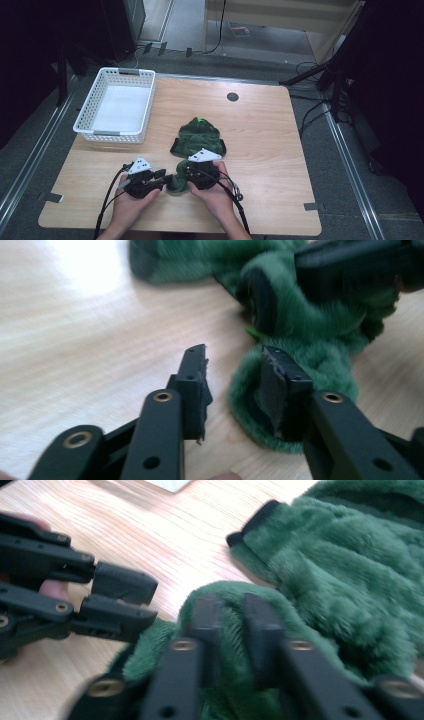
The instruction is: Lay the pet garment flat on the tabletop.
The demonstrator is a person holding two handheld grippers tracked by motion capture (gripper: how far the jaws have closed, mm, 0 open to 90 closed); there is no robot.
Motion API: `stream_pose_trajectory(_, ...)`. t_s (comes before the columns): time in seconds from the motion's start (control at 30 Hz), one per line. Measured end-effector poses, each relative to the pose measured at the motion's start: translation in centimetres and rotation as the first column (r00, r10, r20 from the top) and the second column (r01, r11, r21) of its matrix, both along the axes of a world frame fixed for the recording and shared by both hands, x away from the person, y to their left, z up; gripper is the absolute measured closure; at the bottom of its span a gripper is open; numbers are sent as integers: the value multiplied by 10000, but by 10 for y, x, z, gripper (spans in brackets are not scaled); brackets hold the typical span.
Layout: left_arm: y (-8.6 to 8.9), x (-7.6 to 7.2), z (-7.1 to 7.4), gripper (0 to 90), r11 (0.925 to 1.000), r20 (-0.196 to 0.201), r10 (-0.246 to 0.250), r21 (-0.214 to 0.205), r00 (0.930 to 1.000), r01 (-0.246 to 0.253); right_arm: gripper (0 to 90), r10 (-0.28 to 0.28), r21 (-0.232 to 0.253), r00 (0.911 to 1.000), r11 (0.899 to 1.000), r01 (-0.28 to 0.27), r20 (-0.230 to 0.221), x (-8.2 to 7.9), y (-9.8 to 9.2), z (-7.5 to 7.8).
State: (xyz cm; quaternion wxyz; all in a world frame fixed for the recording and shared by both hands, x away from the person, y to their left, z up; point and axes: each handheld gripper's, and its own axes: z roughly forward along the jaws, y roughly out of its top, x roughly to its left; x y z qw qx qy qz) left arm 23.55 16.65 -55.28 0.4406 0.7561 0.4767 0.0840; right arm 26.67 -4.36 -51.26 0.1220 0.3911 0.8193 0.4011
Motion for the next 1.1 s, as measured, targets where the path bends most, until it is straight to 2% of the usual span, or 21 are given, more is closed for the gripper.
stream_pose_trajectory(0.03, 0, 0, 0, 682, 10000, 31, -11, 15, 10000, 11, 883, -97, 338, 9998, 9994, 90, 178, -1, -8, 2)
stream_pose_trajectory(0.07, 0, 0, 0, 682, 10000, 81, -11, -28, 10000, 11, 888, -97, 338, 9998, 9994, 90, 178, -1, -8, 2)
stream_pose_trajectory(0.17, 1, 0, -1, 725, 9999, -39, -96, -44, 9999, 96, 891, -503, 823, 9975, 9955, 462, 493, -5, -25, 11)
stream_pose_trajectory(0.3, -2, -1, -2, 774, 9995, 20, -268, 171, 9996, 267, 892, -1307, 1353, 9881, 9836, 1190, 812, -13, -61, 18)
stream_pose_trajectory(0.4, -2, -1, -2, 786, 9994, -36, -322, 123, 9995, 322, 890, -1859, 1864, 9811, 9671, 1730, 539, -23, -90, 17)
stream_pose_trajectory(0.5, -1, -1, -2, 788, 9996, -41, -281, 93, 9996, 281, 884, -2405, 1944, 9705, 9528, 2331, 147, -34, -116, 11)
stream_pose_trajectory(0.57, -1, -1, -2, 786, 9995, -53, -313, 95, 9995, 313, 864, -2790, 2003, 9599, 9392, 2788, -274, -40, -131, 5)
stream_pose_trajectory(0.6, -1, -1, -2, 783, 9995, -47, -295, 101, 9996, 296, 822, -2983, 1995, 9535, 9327, 3006, -422, -43, -138, 2)
stream_pose_trajectory(0.67, 0, -1, -2, 768, 9996, -58, -278, -15, 9996, 278, 725, -3633, 2038, 9297, 9073, 3677, -602, -49, -150, 0)
stream_pose_trajectory(0.7, 1, 0, -1, 757, 9996, -70, -275, -120, 9996, 274, 703, -3797, 2112, 9228, 8985, 3848, -657, -51, -155, 0)
stream_pose_trajectory(0.77, 4, 0, 0, 728, 9994, -7, -169, -292, 9999, 169, 664, -4298, 2286, 9019, 8745, 4277, -428, -55, -168, 5)
stream_pose_trajectory(0.8, 4, 0, 2, 712, 9991, 76, -86, -408, 9999, 89, 656, -4464, 2415, 8944, 8653, 4393, -273, -56, -172, 8)
stream_pose_trajectory(0.83, 3, 1, 4, 667, 9991, 164, -67, -414, 9998, 73, 637, -4439, 2665, 8961, 8633, 4286, -33, -54, -173, 14)
stream_pose_trajectory(0.87, 1, 2, 6, 667, 9991, 214, -36, -431, 9998, 46, 637, -4439, 2665, 8961, 8633, 4286, -33, -54, -173, 14)
stream_pose_trajectory(0.9, -2, 4, 9, 627, 9990, 275, -67, -445, 9996, 79, 617, -3954, 2589, 9185, 8872, 3818, 4, -47, -165, 14)
stream_pose_trajectory(0.93, -6, 6, 12, 627, 9986, 345, -67, -514, 9994, 85, 617, -3954, 2589, 9185, 8872, 3818, 4, -47, -165, 14)
stream_pose_trajectory(1.03, -24, 17, 22, 585, 9973, 398, -75, -723, 9992, 103, 571, -2914, 1823, 9564, 9394, 2903, -217, -30, -137, 8)
stream_pose_trajectory(1.07, -31, 22, 23, 572, 9973, 296, -85, -731, 9995, 106, 561, -2628, 1525, 9646, 9526, 2633, -239, -24, -127, 3)
stream_pose_trajectory(1.1, -42, 29, 24, 557, 9984, 55, -174, -542, 9998, 177, 550, -2450, 1239, 9689, 9609, 2476, -357, -18, -117, -2)
